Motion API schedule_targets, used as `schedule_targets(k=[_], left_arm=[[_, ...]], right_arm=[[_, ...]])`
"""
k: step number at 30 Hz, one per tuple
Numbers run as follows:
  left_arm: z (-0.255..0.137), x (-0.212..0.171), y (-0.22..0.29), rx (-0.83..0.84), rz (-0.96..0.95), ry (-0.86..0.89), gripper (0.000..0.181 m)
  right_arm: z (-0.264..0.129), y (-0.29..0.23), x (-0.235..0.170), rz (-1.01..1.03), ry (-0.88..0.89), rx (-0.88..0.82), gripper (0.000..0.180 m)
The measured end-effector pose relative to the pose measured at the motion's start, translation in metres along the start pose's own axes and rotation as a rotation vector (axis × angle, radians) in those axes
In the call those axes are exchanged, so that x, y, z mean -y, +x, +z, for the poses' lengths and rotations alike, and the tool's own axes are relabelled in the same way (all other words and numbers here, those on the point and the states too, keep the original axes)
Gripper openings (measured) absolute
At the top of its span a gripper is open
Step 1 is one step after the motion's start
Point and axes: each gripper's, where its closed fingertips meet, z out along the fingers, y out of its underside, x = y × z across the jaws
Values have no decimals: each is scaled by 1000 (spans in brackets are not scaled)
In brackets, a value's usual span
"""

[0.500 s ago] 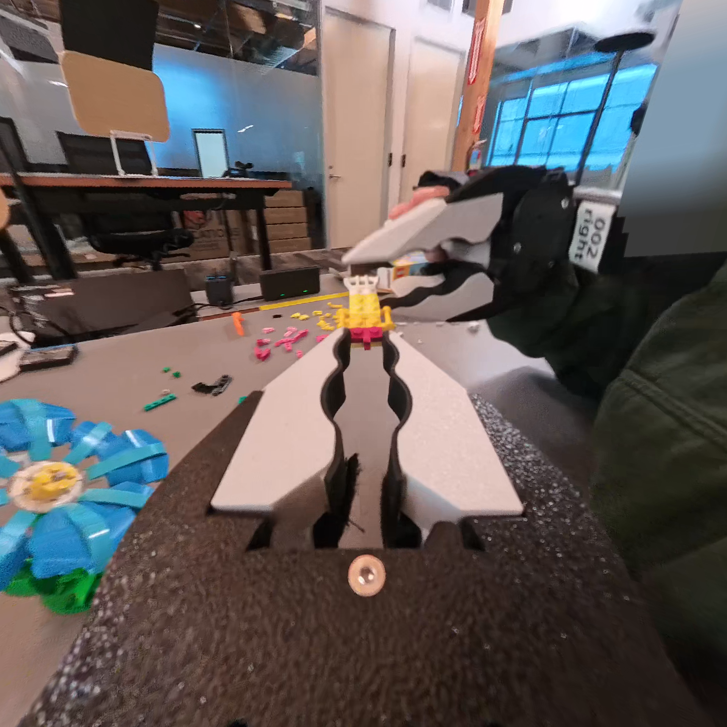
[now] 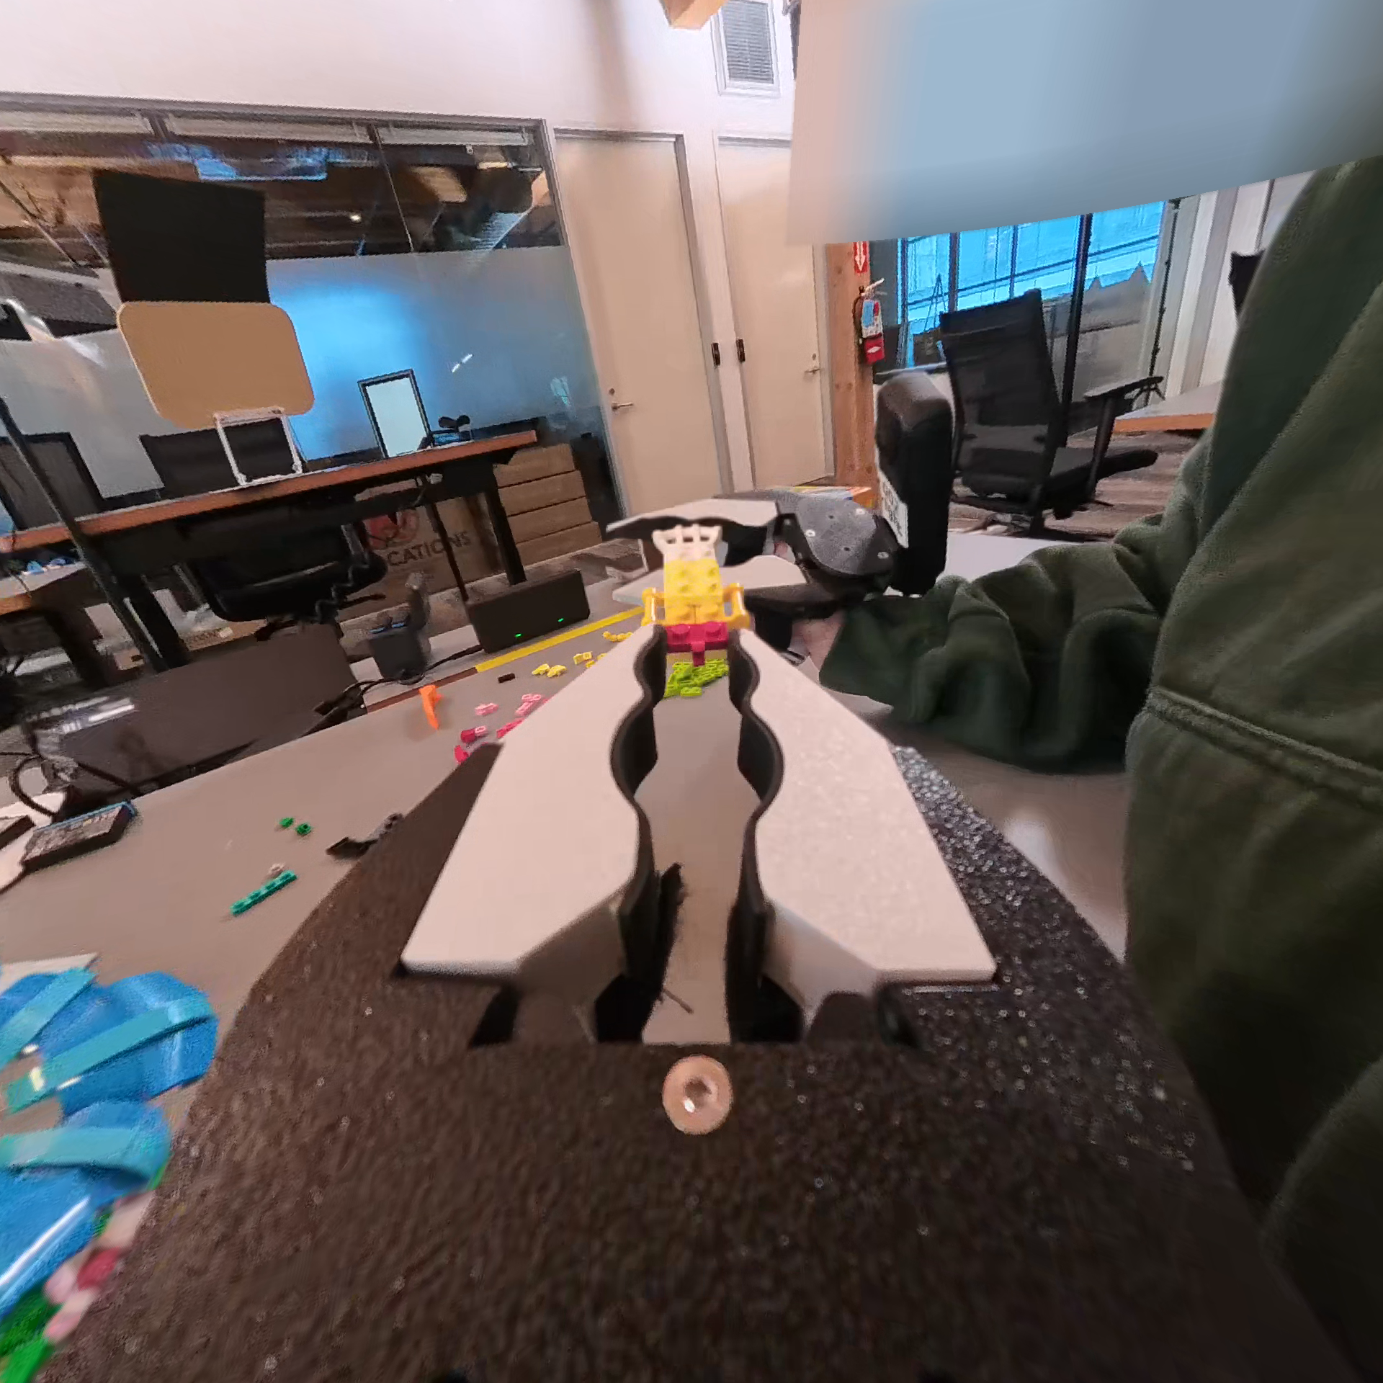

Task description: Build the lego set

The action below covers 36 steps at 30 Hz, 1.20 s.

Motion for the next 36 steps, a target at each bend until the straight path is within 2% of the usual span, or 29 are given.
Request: schedule_targets(k=[1,10,13,31,36], left_arm=[[6,-3,4,1,10,2,14],[59,-47,35,-6,55,-22,14],[58,-43,33,20,110,-4,14],[56,-51,27,-4,21,-27,14],[55,-50,27,-17,4,-18,14]], right_arm=[[-1,1,2,10,13,6,49],[-3,5,-9,142,29,35,48],[-2,8,-12,192,32,38,48],[-1,-2,-12,158,24,72,41],[-1,7,-12,170,32,26,49]])
